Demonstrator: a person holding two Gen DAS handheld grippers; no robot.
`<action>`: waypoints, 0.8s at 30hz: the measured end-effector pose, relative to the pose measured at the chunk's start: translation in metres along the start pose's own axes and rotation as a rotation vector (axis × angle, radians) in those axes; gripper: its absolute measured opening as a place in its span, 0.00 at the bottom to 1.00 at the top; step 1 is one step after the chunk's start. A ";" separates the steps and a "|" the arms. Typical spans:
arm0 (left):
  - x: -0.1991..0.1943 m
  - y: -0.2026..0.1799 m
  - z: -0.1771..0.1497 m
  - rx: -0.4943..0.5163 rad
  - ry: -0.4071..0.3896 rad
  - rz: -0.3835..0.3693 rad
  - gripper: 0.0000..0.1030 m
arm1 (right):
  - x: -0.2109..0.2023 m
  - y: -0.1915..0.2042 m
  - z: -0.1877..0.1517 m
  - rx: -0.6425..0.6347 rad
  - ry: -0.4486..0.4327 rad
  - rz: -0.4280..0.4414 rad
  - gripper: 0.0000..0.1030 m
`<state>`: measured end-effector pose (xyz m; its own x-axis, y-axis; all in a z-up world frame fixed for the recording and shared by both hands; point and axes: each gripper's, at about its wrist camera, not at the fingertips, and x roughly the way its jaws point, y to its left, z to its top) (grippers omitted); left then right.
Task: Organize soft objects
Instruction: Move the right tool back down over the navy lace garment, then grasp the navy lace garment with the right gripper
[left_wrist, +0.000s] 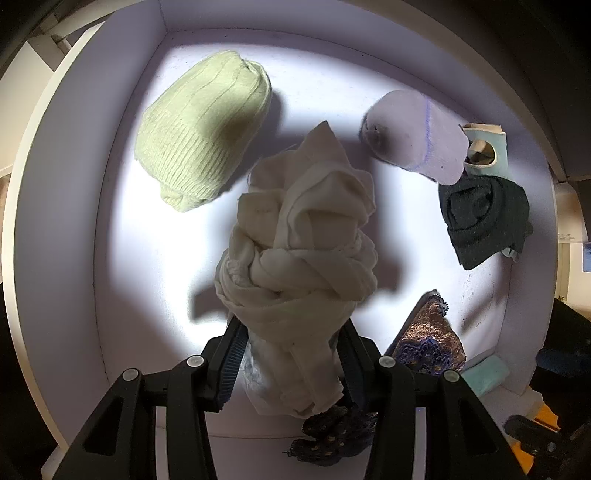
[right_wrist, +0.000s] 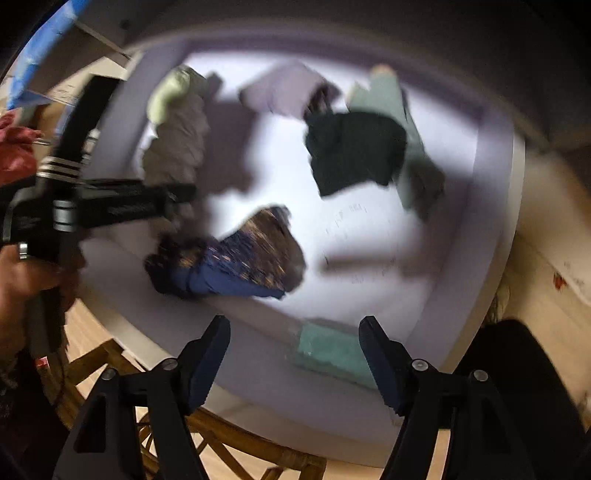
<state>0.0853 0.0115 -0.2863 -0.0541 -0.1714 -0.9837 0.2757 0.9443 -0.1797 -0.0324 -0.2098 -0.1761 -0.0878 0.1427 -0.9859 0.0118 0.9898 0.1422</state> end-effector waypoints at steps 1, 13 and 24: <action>0.000 -0.001 0.000 0.003 0.000 0.003 0.47 | 0.003 -0.003 -0.001 0.017 0.013 0.004 0.75; -0.002 -0.012 -0.005 0.046 -0.009 0.058 0.45 | 0.023 -0.015 -0.004 0.129 0.084 0.061 0.82; -0.015 -0.031 -0.009 0.127 -0.052 0.126 0.40 | 0.043 -0.004 0.003 0.114 0.104 0.065 0.82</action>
<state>0.0690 -0.0124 -0.2665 0.0378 -0.0711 -0.9968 0.3960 0.9169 -0.0504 -0.0336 -0.2079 -0.2191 -0.1862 0.2118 -0.9594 0.1330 0.9729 0.1889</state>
